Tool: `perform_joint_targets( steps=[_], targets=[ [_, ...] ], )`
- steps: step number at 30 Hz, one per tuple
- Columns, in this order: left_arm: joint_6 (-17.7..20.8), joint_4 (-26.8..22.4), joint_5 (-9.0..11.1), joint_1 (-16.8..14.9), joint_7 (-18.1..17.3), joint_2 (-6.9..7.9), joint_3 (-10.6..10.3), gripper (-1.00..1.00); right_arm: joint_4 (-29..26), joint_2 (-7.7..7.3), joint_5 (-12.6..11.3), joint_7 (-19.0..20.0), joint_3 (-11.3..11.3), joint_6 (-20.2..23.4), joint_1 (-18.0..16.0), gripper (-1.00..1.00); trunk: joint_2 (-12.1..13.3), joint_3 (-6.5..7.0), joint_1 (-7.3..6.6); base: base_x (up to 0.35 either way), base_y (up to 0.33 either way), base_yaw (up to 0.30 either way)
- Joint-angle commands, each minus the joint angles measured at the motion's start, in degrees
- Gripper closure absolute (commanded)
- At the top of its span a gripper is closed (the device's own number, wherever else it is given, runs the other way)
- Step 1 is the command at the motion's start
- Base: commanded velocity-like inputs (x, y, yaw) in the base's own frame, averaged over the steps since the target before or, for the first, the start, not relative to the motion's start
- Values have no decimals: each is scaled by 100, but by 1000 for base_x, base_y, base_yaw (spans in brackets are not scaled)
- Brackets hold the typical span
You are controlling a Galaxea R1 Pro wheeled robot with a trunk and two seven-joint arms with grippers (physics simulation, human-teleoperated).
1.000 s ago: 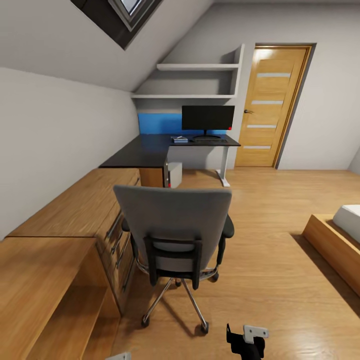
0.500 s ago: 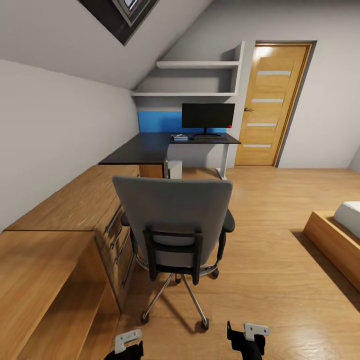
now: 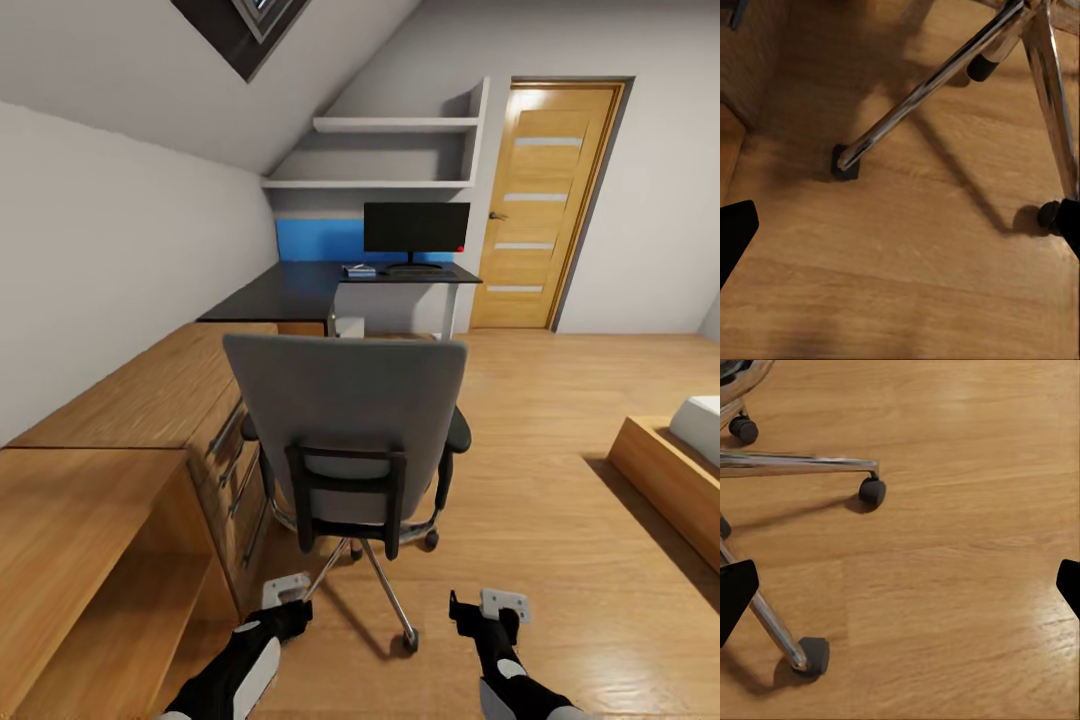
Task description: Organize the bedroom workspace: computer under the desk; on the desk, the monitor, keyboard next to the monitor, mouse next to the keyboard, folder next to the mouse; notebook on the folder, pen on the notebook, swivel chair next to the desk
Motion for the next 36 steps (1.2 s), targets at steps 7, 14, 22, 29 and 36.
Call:
perform_joint_targets(
  steps=[7,14,22,29,36],
  targets=[
    [789,266,89,-830,55,-46,-38,-100,-14,-139,-36,-60,45,1299,-843,-100,-285,-134,154,0,0,0],
    [926,379,88,-1010,-8,-43,4,-100,-105,-136,-42,-52,46,1632,-1091,-100,-565,-260,307,0,0,0],
    [741,389,77,-1016,-22,89,4,-100,-148,-62,-54,-52,64,1463,-1093,-100,-886,-403,483,0,0,0],
    [657,392,80,-1017,-24,220,-3,-100,-114,-21,-55,-64,60,1284,-1092,-100,-1167,-529,637,0,0,0],
    [398,481,77,-1017,-24,219,-21,-100,-112,-8,-49,-43,73,1211,-1082,-100,-1448,-654,791,0,0,0]
  ],
)
